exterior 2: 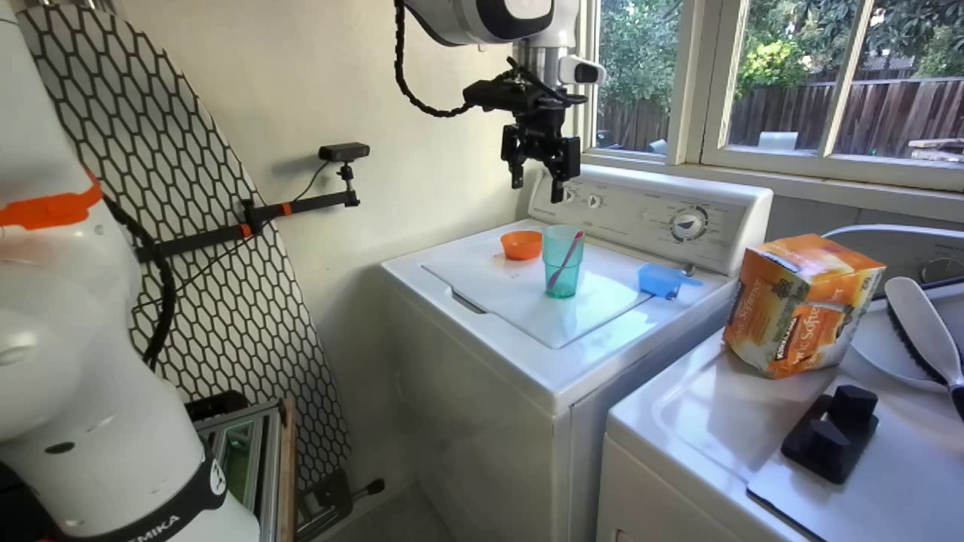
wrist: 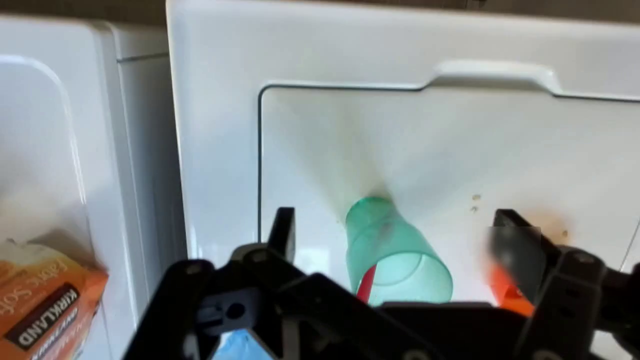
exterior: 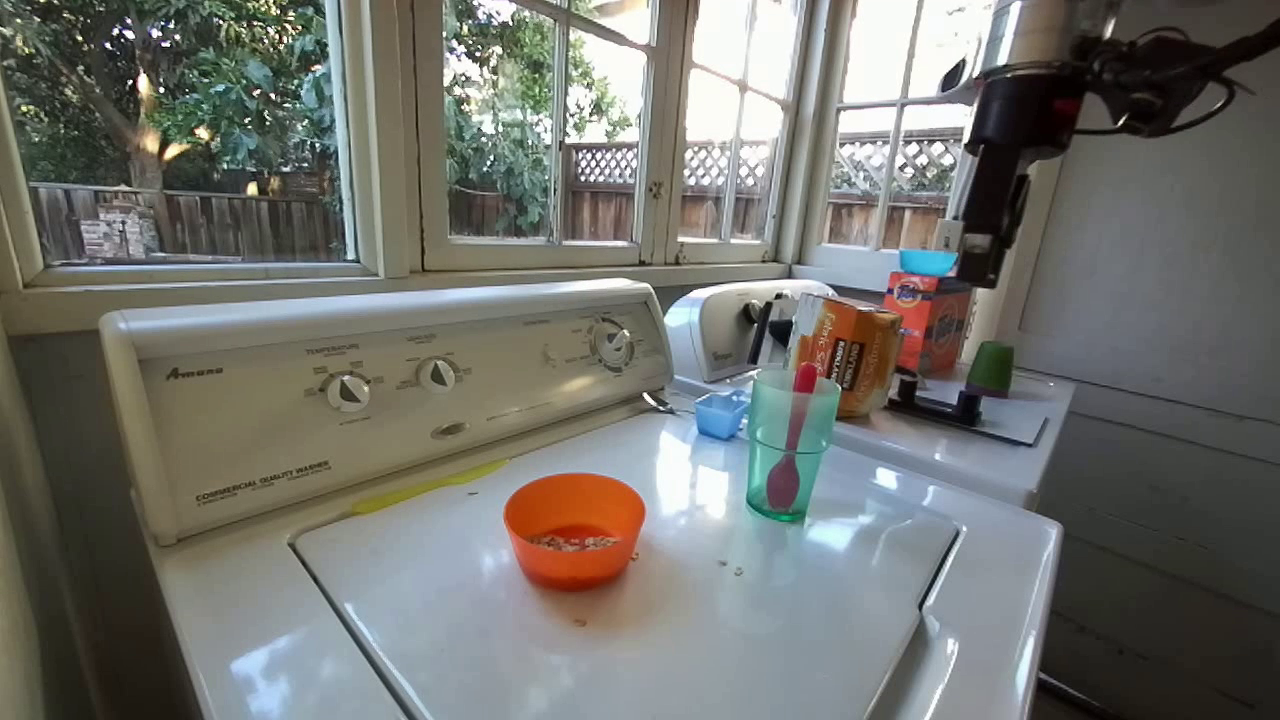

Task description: Remove the spoon from the cup and place it on top of the machine on the left.

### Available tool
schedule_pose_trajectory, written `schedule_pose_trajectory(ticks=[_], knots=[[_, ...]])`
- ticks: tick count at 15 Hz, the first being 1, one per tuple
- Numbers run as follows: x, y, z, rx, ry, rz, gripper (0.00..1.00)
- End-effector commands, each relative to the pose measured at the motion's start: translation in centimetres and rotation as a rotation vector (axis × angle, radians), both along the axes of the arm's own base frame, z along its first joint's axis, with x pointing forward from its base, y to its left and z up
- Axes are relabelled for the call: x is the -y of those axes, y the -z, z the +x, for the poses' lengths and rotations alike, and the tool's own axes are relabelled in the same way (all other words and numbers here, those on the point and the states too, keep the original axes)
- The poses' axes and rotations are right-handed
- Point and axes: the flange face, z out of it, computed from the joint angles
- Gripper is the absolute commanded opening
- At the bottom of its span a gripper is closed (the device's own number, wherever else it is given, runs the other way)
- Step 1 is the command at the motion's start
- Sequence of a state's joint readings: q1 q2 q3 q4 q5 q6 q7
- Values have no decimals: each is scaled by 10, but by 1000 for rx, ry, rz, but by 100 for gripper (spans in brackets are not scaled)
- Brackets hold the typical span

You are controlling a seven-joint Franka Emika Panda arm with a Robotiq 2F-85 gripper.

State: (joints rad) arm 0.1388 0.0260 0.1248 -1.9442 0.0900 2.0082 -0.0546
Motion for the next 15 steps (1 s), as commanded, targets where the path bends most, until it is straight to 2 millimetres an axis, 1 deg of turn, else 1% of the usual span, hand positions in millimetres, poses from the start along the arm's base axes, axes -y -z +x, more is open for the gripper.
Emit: schedule_pose_trajectory(ticks=[1, 2, 3, 4, 7, 8, 9, 12, 15], knots=[[-13, 16, 45, 73, -30, 40, 100], [-6, 6, 23, 51, -10, 19, 100], [-7, 11, 29, 52, -10, 22, 100], [-7, 14, 30, 48, -10, 21, 100], [-7, 8, 28, 57, -10, 22, 100], [-4, 12, 28, 39, -6, 77, 100], [-6, 15, 31, 66, -16, 111, 100], [-10, 33, 48, 97, -39, 170, 100], [-9, 50, 63, 148, -81, 212, 100]])
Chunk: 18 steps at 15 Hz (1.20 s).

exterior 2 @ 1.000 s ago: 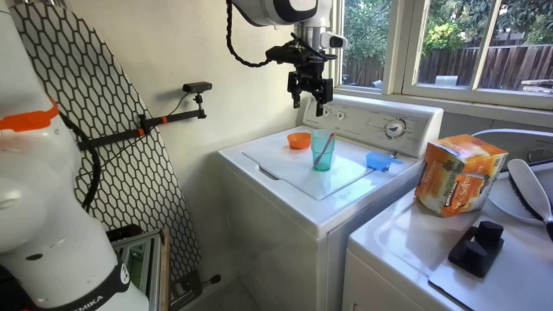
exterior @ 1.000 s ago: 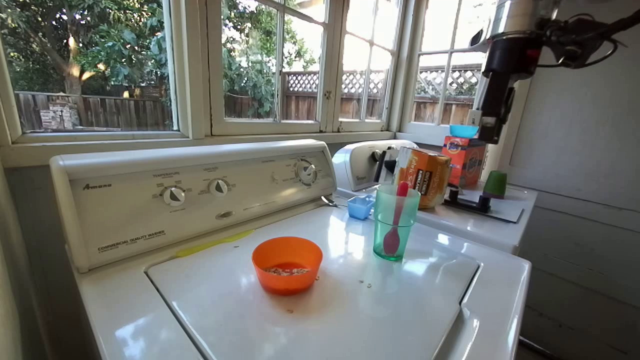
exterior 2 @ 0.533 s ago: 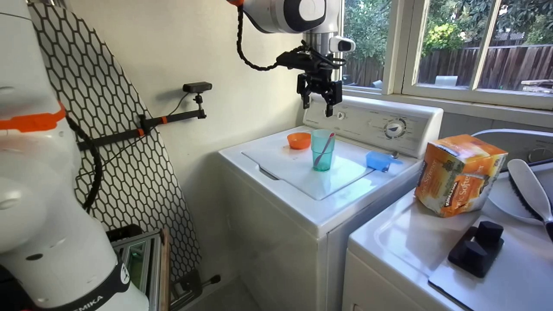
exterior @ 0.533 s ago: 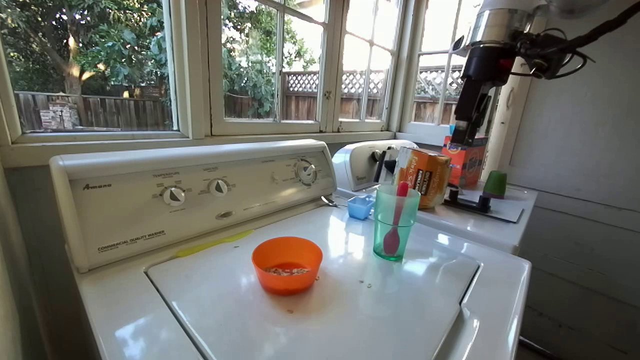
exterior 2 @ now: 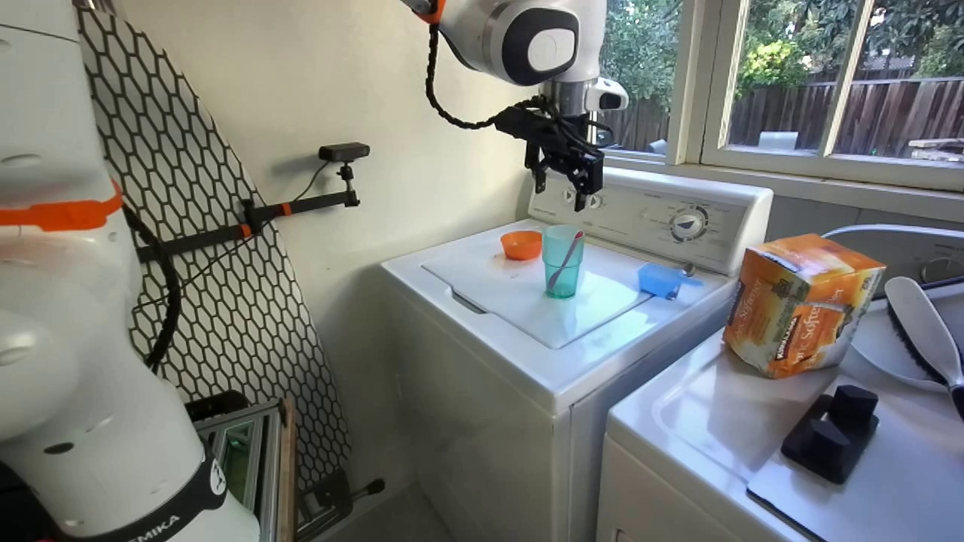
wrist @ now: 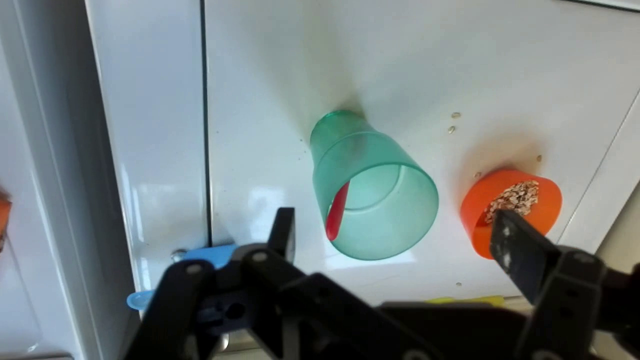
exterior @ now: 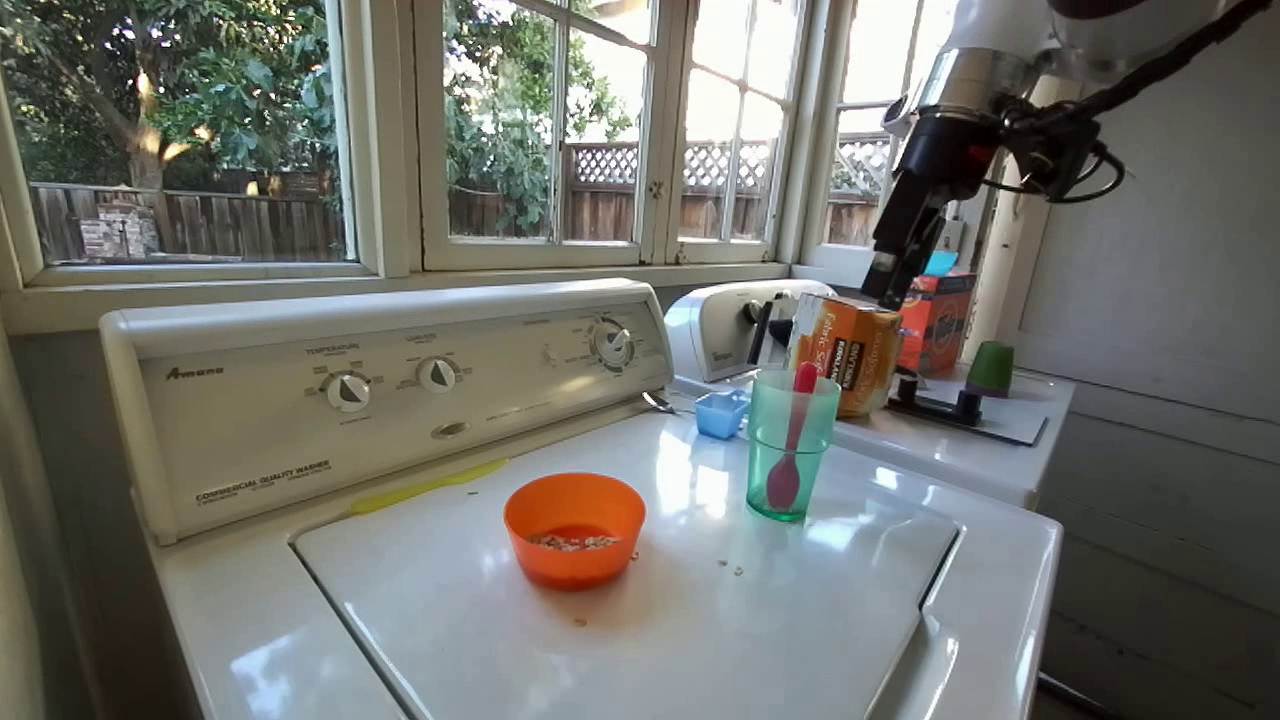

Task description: Remove the spoon from the cup and place it on top of the machine on the left.

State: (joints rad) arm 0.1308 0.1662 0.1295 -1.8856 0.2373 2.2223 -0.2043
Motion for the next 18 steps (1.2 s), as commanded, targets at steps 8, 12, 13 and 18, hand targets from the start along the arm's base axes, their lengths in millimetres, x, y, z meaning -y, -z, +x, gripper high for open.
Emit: schedule_pose_trajectory(ticks=[8, 12, 13, 18], knots=[[-8, 52, 41, 25, -114, 64, 85], [-4, 55, 57, 22, -103, 67, 89], [-3, 56, 62, 23, -100, 68, 86], [-5, 57, 72, -11, -100, 72, 71]])
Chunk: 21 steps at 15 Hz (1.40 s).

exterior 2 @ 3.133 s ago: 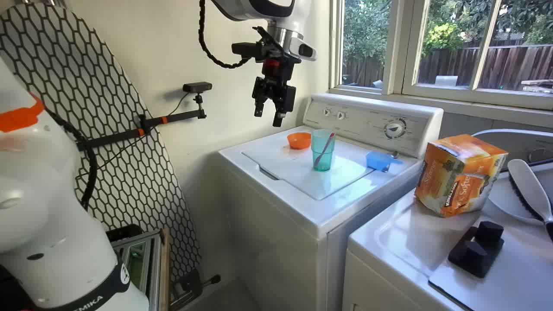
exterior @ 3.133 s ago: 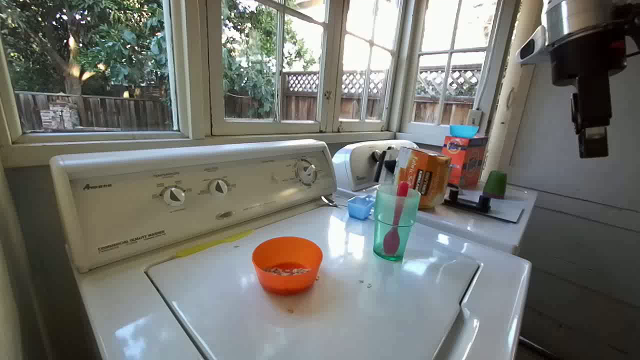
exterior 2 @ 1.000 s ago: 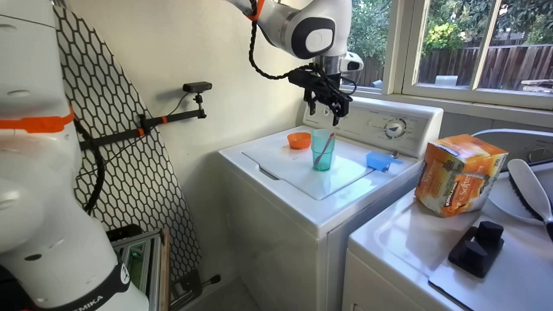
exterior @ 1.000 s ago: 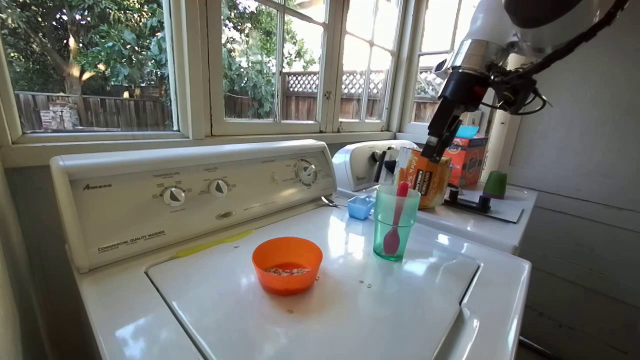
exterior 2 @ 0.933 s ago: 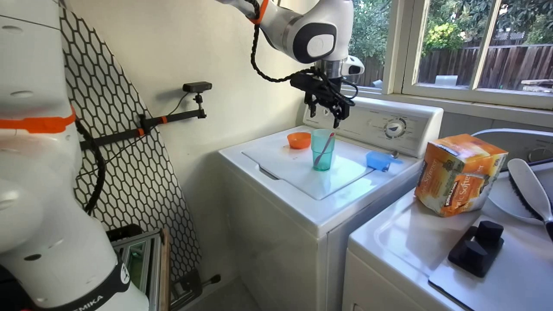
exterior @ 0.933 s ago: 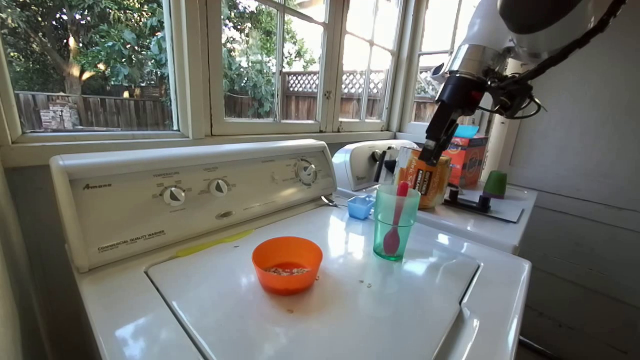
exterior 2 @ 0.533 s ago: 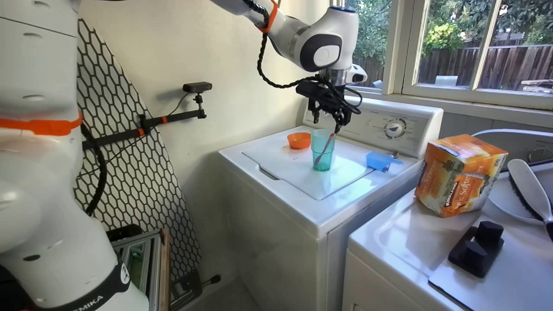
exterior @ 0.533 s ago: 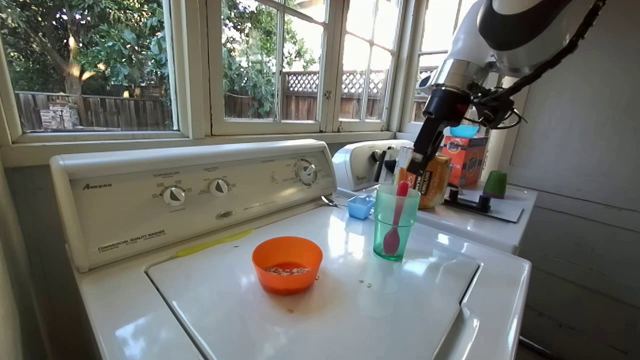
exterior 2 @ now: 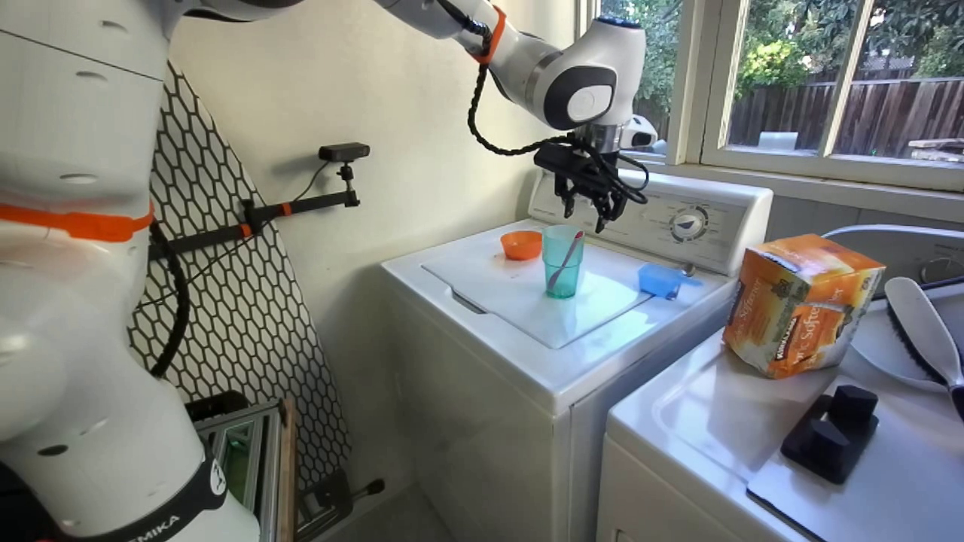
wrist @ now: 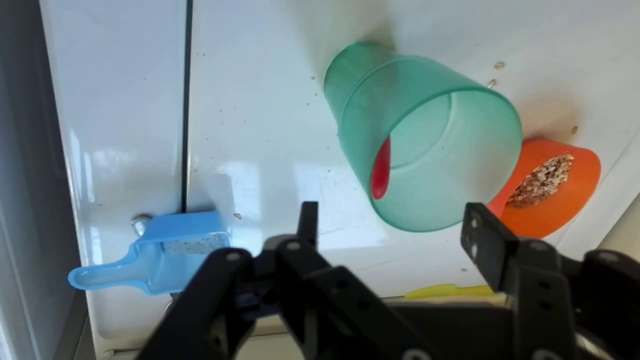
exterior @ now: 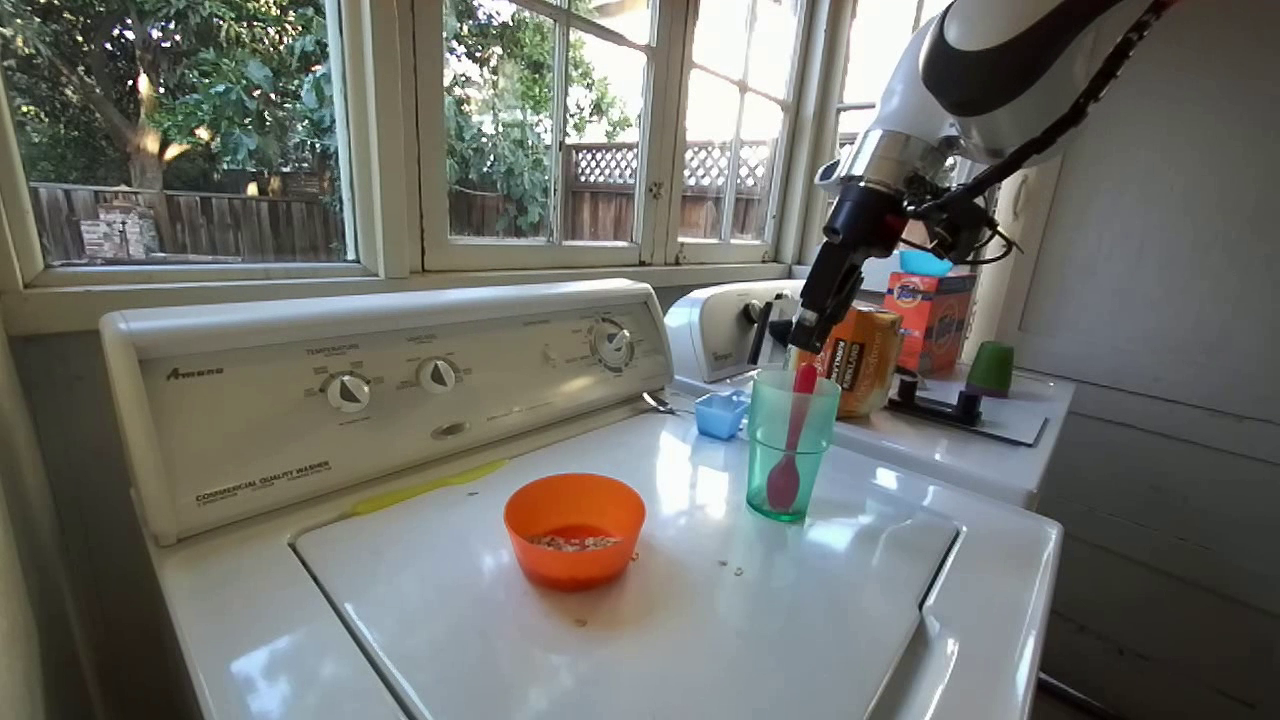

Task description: Remove the spoon from the cup and place it on top of the machine on the left.

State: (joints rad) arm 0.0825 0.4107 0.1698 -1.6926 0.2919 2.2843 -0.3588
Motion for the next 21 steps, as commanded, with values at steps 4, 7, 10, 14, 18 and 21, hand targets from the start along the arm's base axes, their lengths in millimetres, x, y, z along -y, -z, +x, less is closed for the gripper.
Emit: schedule_pose_trajectory(ticks=[4, 7, 10, 14, 18, 21], knots=[[-6, -2, 0, -152, -13, -26, 72], [-3, -2, 1, -178, 1, -26, 70], [0, 3, 3, -178, 21, -33, 65], [-1, 11, 8, -176, 25, -27, 55], [-5, 9, 9, -159, 23, -27, 46], [-7, 4, 10, -141, 20, -35, 39]])
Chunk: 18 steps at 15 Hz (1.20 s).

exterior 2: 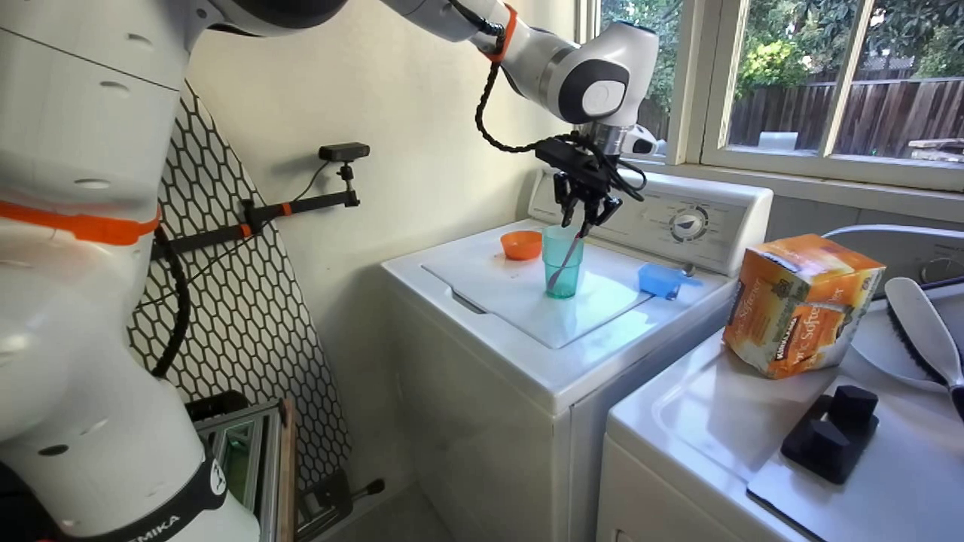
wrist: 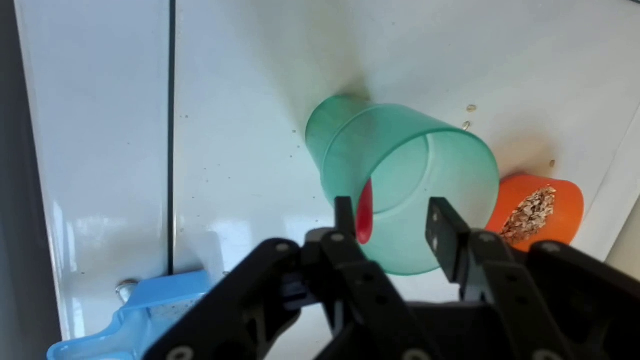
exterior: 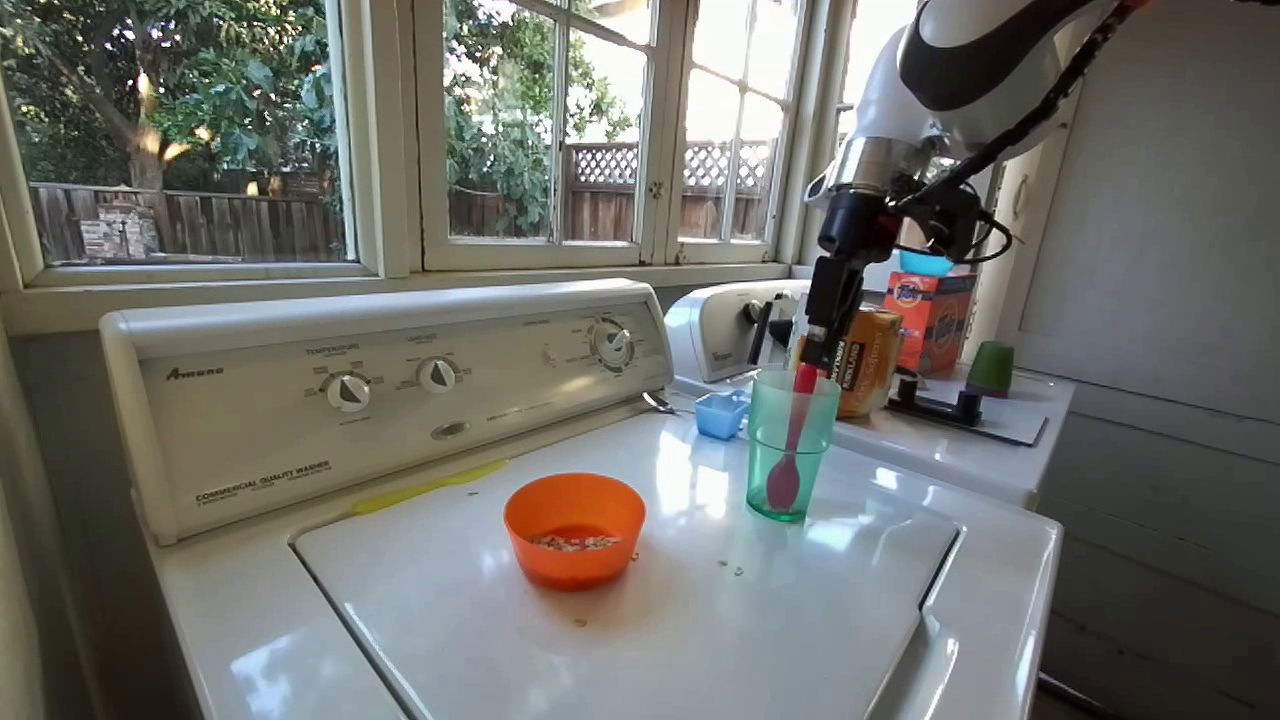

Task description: Remove the spoon from the cup and place it on top of the machine on the left.

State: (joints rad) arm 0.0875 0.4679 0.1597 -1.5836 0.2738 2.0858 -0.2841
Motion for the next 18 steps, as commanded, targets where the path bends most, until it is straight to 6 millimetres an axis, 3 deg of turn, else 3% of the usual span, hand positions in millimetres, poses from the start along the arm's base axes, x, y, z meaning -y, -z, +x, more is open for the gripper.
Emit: schedule_pose_trajectory(ticks=[1, 10, 12, 13, 18], knots=[[-4, -2, 5, 18, 6, -27, 39], [-4, 5, 6, 14, -2, -44, 33], [-5, 6, 6, 16, -5, -43, 22], [-6, 7, 7, 18, -6, -44, 2], [-10, -3, 4, 44, -15, -56, 3]])
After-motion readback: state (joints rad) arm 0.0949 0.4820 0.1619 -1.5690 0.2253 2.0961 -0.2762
